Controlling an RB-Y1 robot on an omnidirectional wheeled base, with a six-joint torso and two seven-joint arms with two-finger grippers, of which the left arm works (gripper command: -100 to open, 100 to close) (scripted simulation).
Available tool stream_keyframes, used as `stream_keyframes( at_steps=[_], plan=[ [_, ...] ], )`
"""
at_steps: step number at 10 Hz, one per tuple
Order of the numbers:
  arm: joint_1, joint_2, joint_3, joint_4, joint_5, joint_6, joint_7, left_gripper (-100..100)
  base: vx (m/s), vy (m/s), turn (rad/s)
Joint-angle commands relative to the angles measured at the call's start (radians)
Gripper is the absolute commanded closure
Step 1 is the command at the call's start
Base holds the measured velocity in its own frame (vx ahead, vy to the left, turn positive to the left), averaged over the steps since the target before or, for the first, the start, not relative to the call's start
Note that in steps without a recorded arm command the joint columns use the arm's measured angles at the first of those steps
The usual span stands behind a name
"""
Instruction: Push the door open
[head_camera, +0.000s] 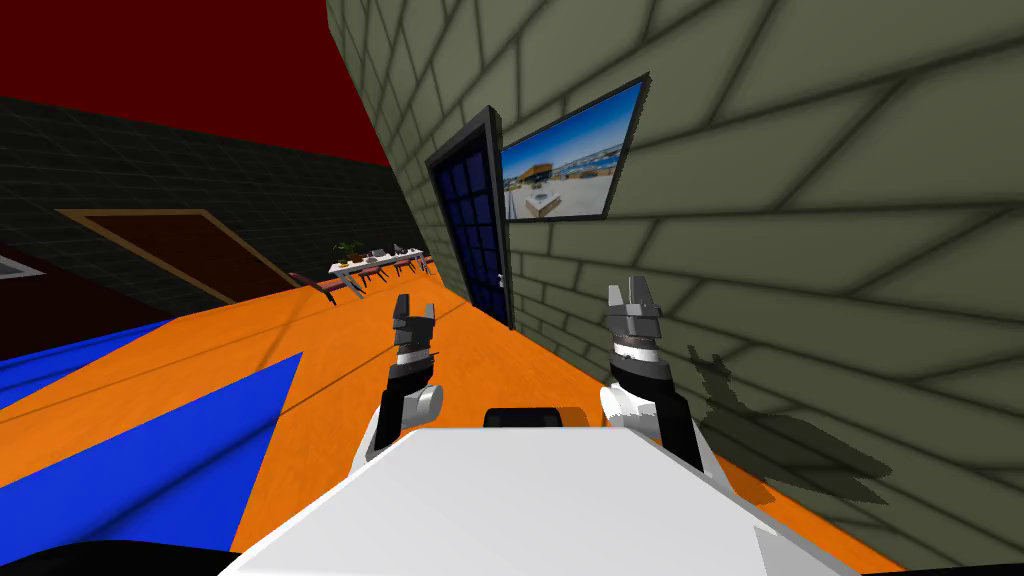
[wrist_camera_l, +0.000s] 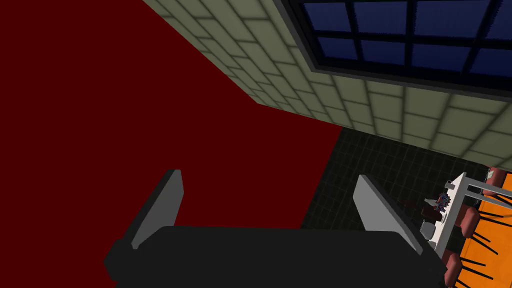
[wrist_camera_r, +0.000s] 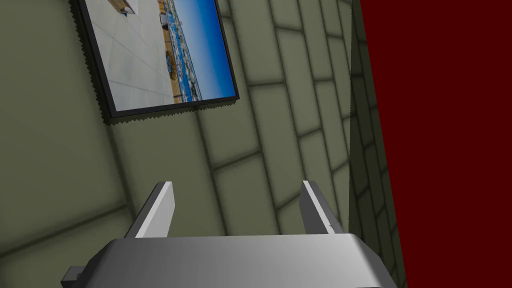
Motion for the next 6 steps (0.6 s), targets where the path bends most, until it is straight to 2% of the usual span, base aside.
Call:
stream_keyframes(
  at_steps=[1,3,6],
  plan=[
    [-0.001,0.012,-0.002,0.026,-0.017,-0.012,-0.026,-100,0.166,-0.031,0.003],
    [-0.002,0.020,-0.003,0.045,-0.029,-0.021,-0.045,-100,0.162,0.103,-0.020],
    [-0.005,0.041,-0.008,0.105,-0.068,-0.048,-0.106,-100,0.203,0.100,-0.016]
  ],
)
